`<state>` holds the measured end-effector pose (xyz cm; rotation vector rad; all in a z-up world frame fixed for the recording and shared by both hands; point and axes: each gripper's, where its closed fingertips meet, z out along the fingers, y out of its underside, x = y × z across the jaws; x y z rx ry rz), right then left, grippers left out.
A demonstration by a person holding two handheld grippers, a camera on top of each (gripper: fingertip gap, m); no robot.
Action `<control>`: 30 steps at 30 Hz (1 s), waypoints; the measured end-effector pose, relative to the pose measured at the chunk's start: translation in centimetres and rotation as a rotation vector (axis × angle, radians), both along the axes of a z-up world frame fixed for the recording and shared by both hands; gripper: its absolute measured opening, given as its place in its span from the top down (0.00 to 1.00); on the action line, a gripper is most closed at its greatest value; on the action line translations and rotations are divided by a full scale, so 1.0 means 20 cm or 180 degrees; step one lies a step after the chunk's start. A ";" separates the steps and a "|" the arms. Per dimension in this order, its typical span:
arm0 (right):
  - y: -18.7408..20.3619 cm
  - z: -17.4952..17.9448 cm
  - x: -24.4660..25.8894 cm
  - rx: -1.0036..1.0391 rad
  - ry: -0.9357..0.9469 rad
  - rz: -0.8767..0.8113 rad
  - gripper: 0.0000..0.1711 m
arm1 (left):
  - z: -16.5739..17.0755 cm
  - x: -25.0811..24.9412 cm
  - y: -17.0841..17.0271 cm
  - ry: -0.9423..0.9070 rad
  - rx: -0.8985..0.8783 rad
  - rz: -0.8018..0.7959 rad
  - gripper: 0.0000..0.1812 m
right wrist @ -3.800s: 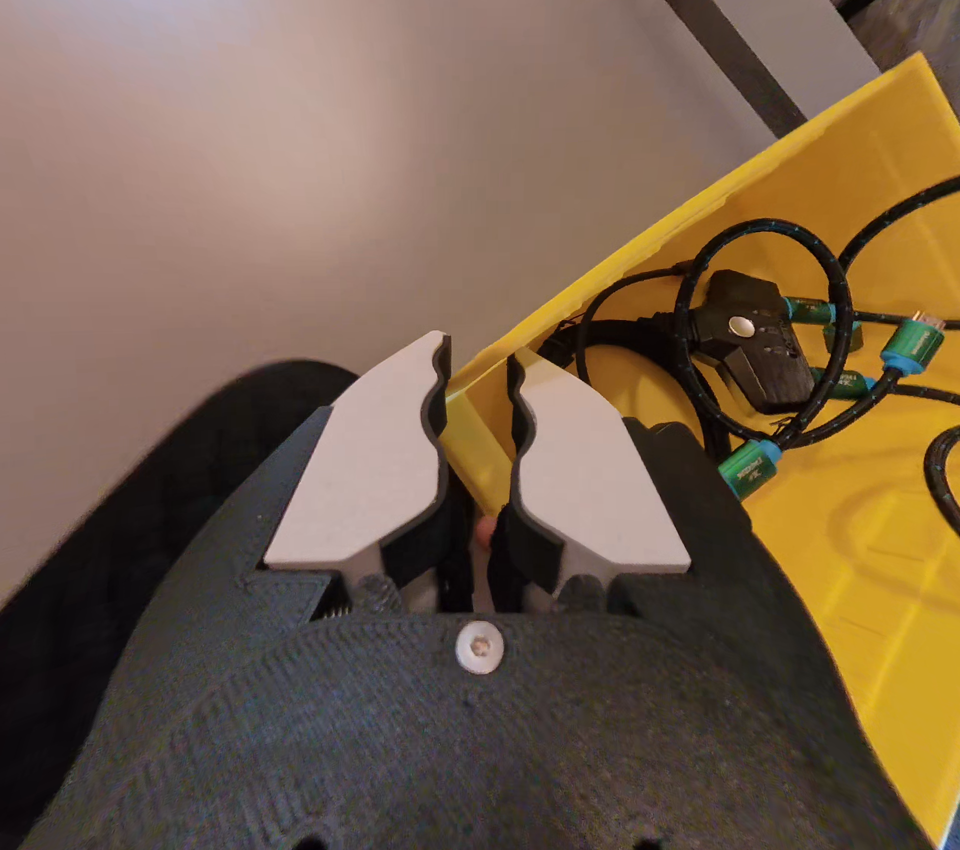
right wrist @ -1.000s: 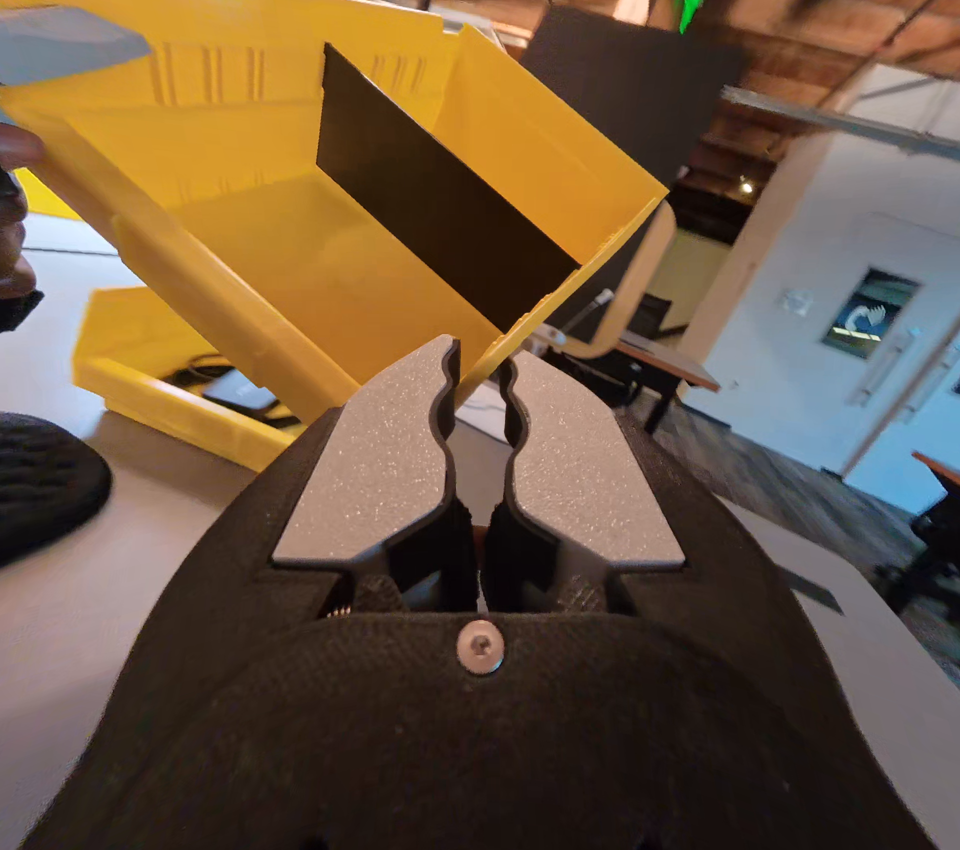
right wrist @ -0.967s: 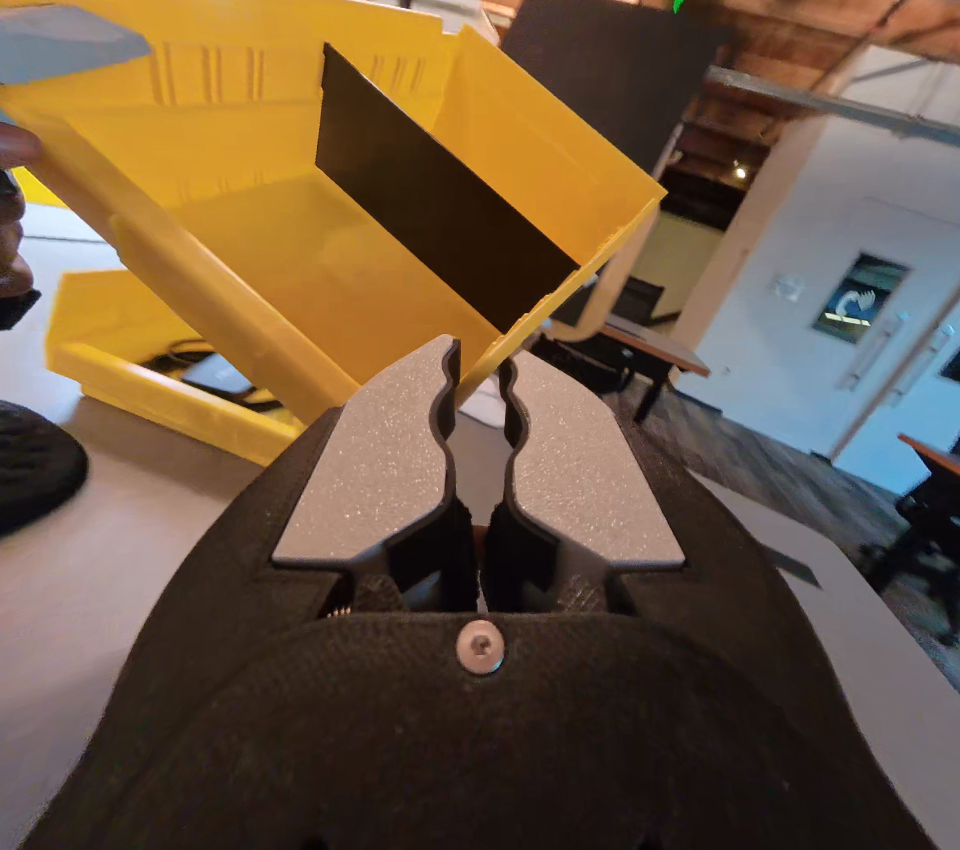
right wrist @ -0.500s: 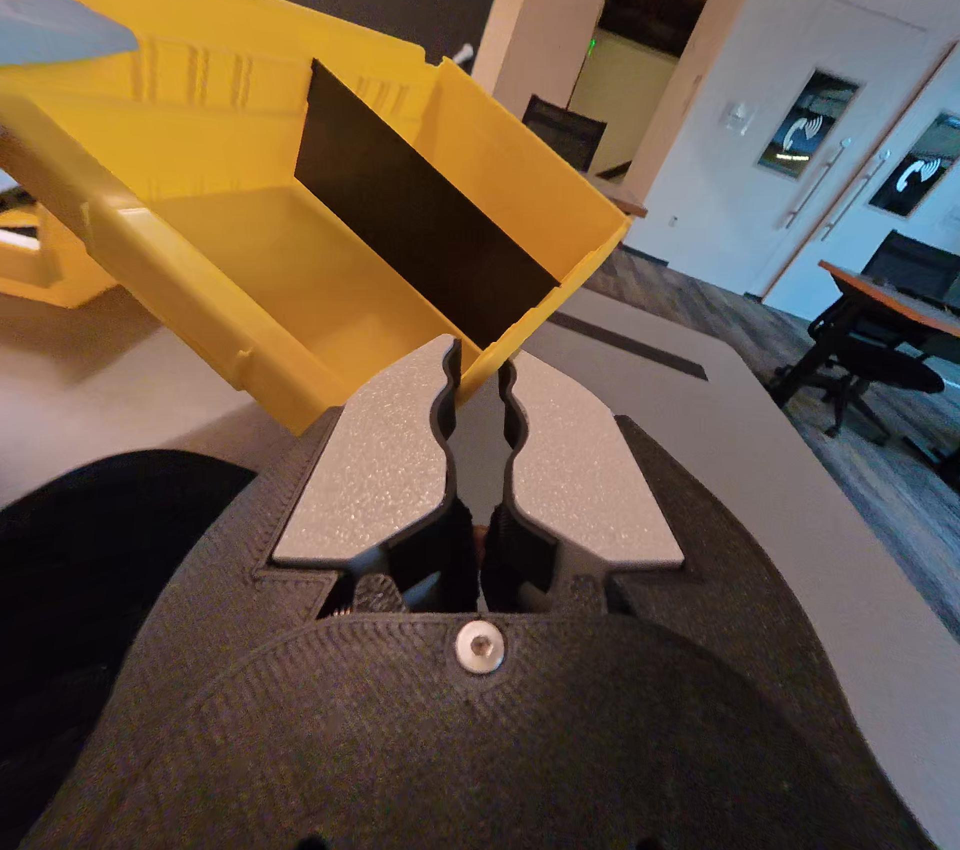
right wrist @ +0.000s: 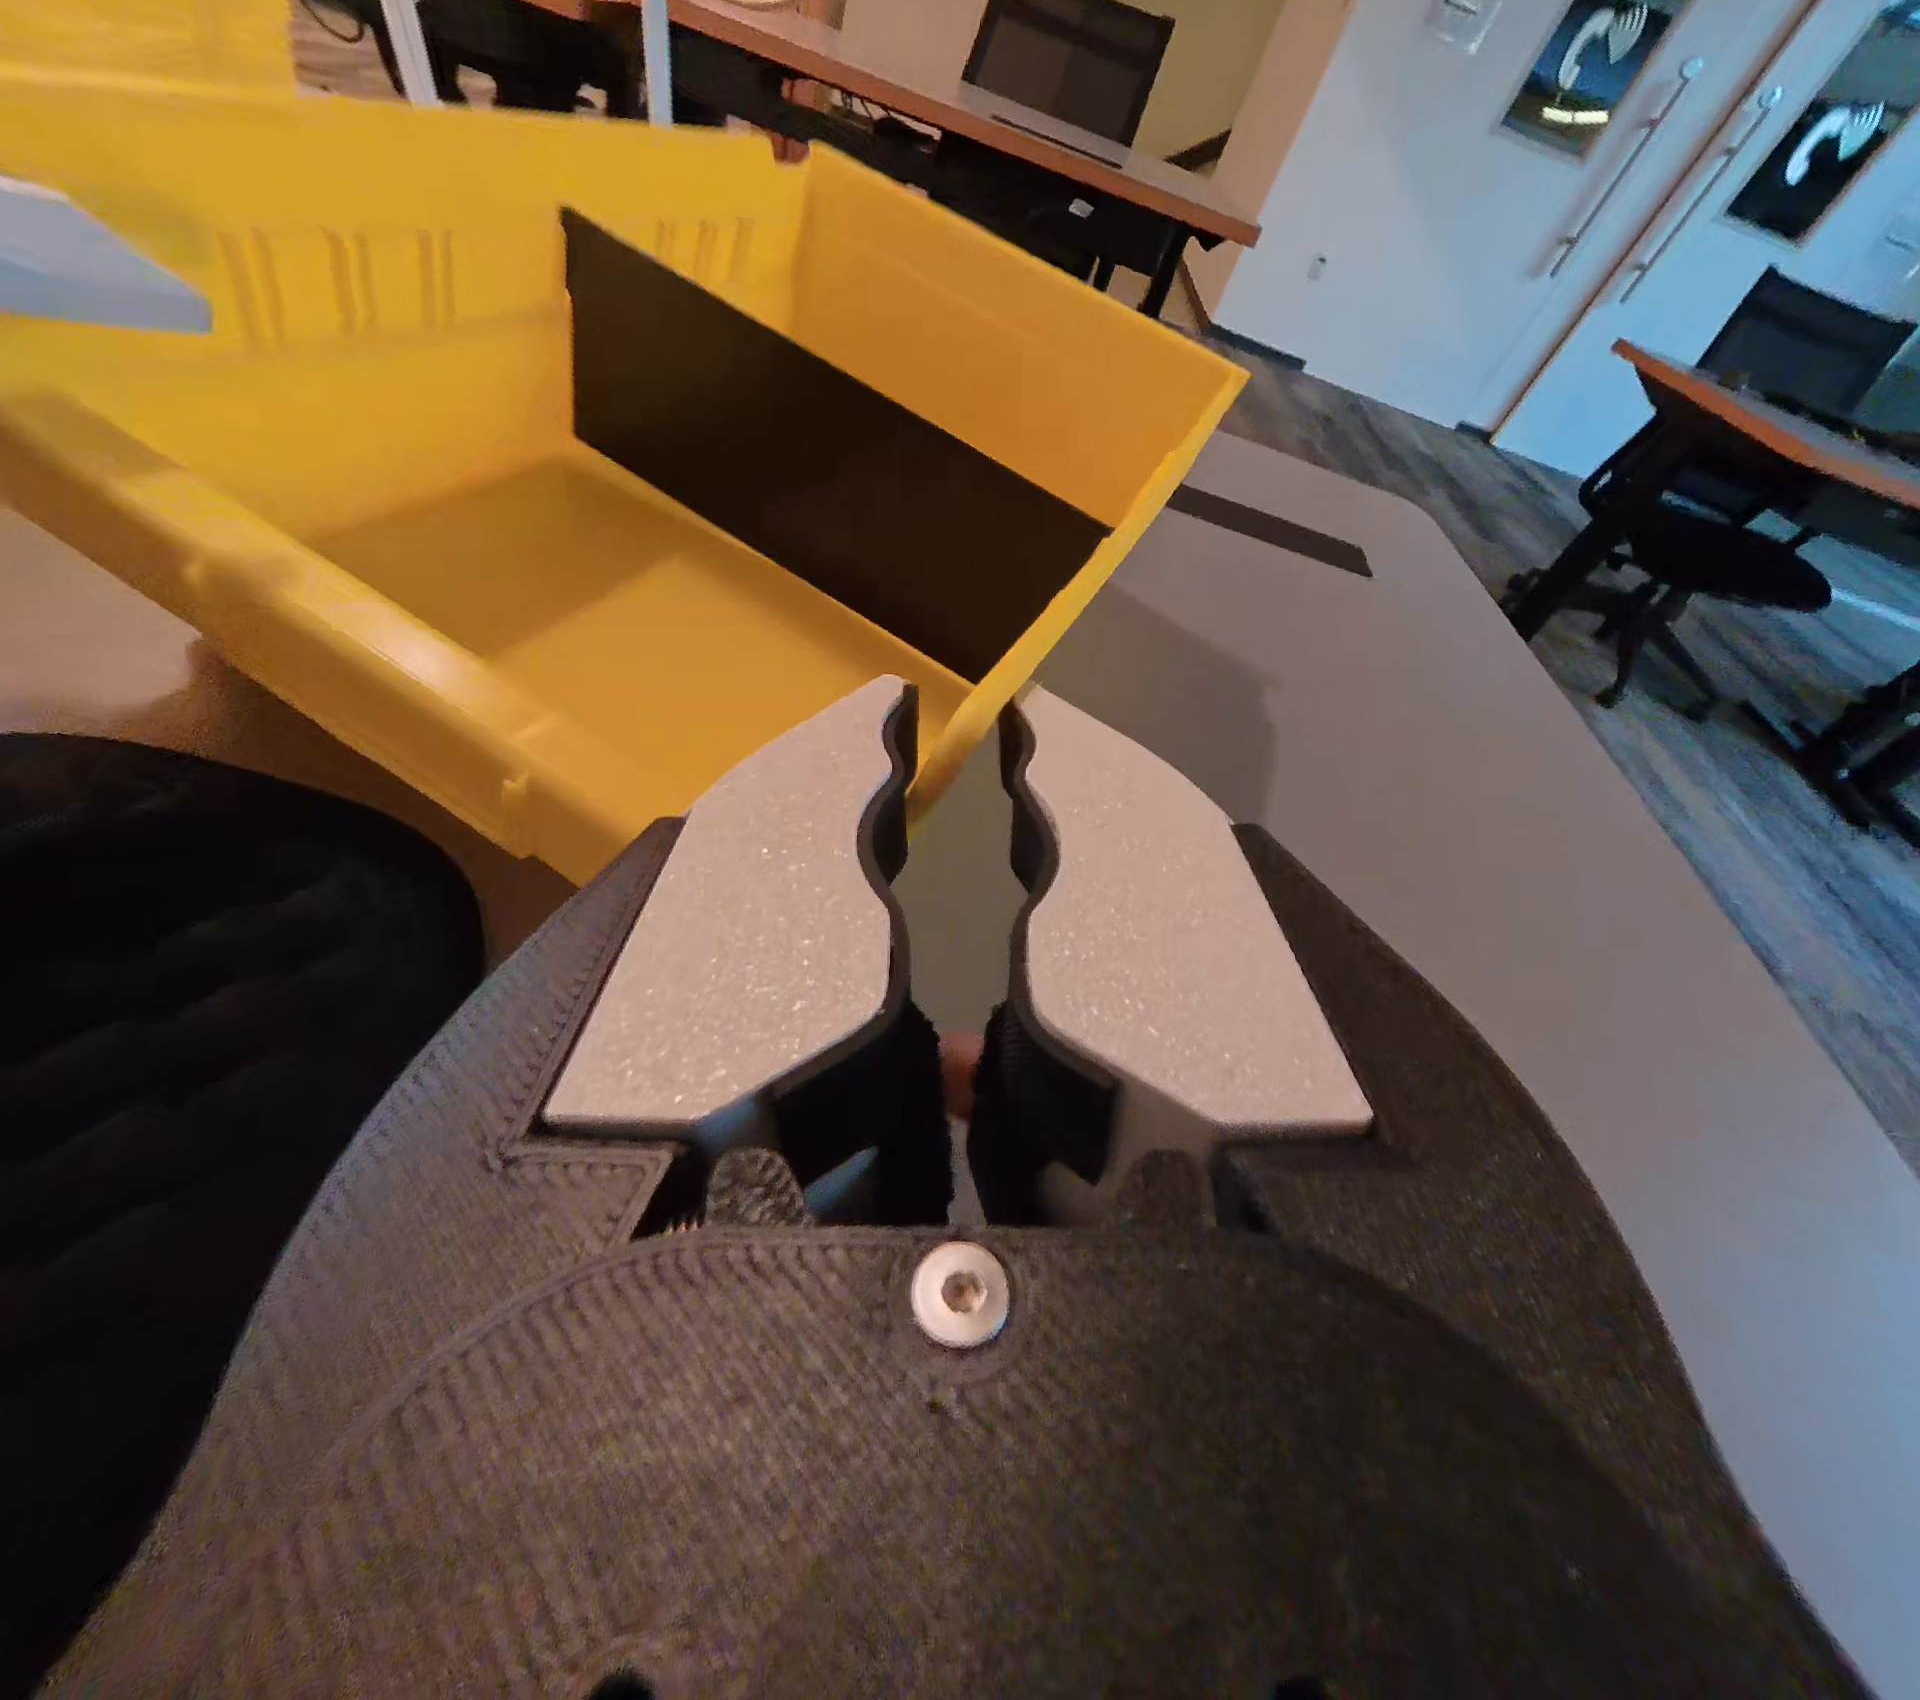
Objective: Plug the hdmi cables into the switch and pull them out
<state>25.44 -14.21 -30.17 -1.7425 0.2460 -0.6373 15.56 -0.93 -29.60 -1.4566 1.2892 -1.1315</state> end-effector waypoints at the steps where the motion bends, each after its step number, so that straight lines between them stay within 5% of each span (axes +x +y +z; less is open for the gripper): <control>1: 0.00 0.01 0.00 -0.0025 -0.0103 0.0041 0.90 | 0.00 -0.01 -0.04 0.0085 -0.0101 -0.0167 0.63; 4: -0.06 0.11 0.01 -0.0035 -0.0645 -0.0003 0.74 | 0.19 -0.15 -0.07 -0.0238 -0.0030 -0.0329 0.60; 7: -0.09 0.28 -0.10 0.0101 -0.1400 0.0235 0.65 | 0.32 -0.37 0.05 -0.0399 0.0839 -0.0020 0.61; 11: 0.04 0.29 -0.32 -0.0242 -0.1750 0.0898 0.58 | 0.04 -0.68 0.24 0.0991 0.1758 0.0001 0.61; 17: 0.34 0.07 -0.56 -0.1068 -0.2073 0.1661 0.59 | -0.25 -0.89 0.55 0.2274 0.2638 0.0203 0.65; 22: 0.41 -0.20 -0.46 -0.2359 -0.2348 0.1453 0.70 | -0.34 -0.89 0.71 0.2424 0.2647 0.0291 0.75; 25: 0.42 -0.24 -0.43 -0.2520 -0.2363 0.1385 0.81 | -0.35 -0.95 0.79 0.2555 0.2775 0.0317 0.81; 30: 0.36 -0.25 -0.33 -0.2759 -0.2288 0.1105 0.82 | -0.36 -1.15 0.90 0.2784 0.2707 0.0341 0.81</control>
